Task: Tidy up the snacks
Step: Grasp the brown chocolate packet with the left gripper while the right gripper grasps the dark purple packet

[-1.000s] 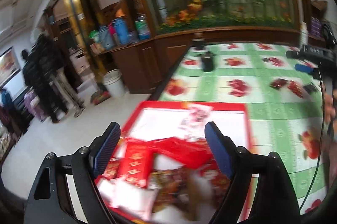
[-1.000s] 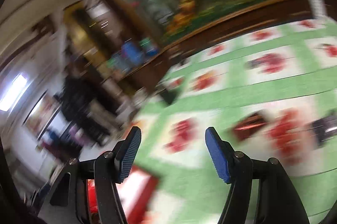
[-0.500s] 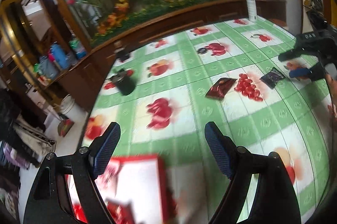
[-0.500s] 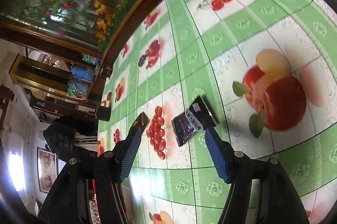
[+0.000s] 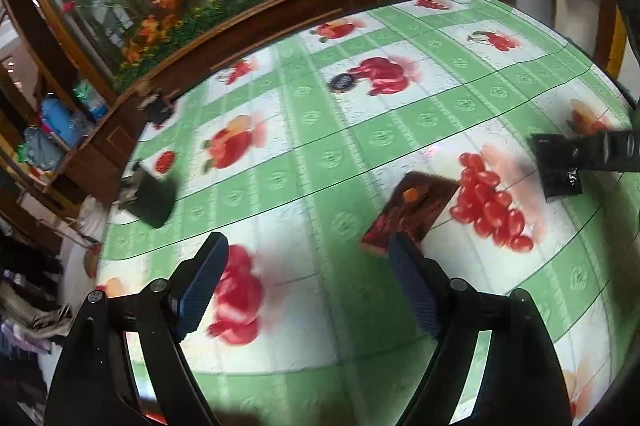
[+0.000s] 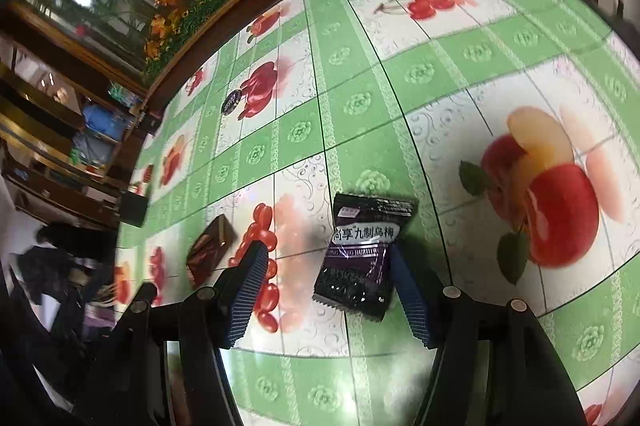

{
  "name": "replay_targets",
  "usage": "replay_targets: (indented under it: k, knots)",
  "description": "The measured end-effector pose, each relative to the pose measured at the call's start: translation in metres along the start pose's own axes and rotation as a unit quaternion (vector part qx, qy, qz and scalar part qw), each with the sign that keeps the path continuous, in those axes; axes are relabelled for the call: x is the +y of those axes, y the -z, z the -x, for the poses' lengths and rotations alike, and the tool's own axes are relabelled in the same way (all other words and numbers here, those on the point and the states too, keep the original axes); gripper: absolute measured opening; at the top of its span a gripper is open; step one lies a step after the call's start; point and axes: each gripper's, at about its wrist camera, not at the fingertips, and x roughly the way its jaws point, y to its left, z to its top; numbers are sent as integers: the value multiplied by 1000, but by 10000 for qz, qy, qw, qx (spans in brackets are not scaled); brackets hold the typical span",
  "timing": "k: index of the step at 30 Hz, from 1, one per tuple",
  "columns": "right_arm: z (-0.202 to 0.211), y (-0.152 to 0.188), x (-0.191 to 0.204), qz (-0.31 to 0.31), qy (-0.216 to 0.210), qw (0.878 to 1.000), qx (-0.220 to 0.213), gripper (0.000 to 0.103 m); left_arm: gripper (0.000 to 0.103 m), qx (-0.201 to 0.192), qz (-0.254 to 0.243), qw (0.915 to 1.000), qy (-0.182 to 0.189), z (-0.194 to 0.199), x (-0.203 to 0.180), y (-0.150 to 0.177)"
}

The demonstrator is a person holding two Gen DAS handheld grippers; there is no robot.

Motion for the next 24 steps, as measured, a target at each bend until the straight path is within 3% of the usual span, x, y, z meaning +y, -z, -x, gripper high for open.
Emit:
replay_targets:
  k: [6,9,12,15,16,18,21,24]
  knots:
    - [-6,14,26,1026,859,9908,-181,64,83,-58,-289,9989,367,-10,-22,-6]
    - [-12,26,42,1725,1546,9722,-340,56,83,86,-545,9979,335,-20,-33,-7]
    - [-10,26,42,1733,1476,9733,-308,40,83,239,-571,9973,396,-31,-34,-9]
    - [-6,24,33,1634,1549,9738,-313,36,82,226,-417,9973,561,-35,-30,-12]
    - [-6,23,32,1604,1567,9740,-317,36,80,221,-361,9972,622,-36,-29,-13]
    - [-5,21,30,1548,1538,9754,-308,34,57,245,-240,9963,788,-38,-30,-15]
    - [-4,19,27,1436,1441,9787,-291,31,35,323,-128,9940,1039,-37,-33,-16]
    - [-1,13,20,1233,1233,9844,-246,26,34,352,-86,9950,931,-34,-37,-15]
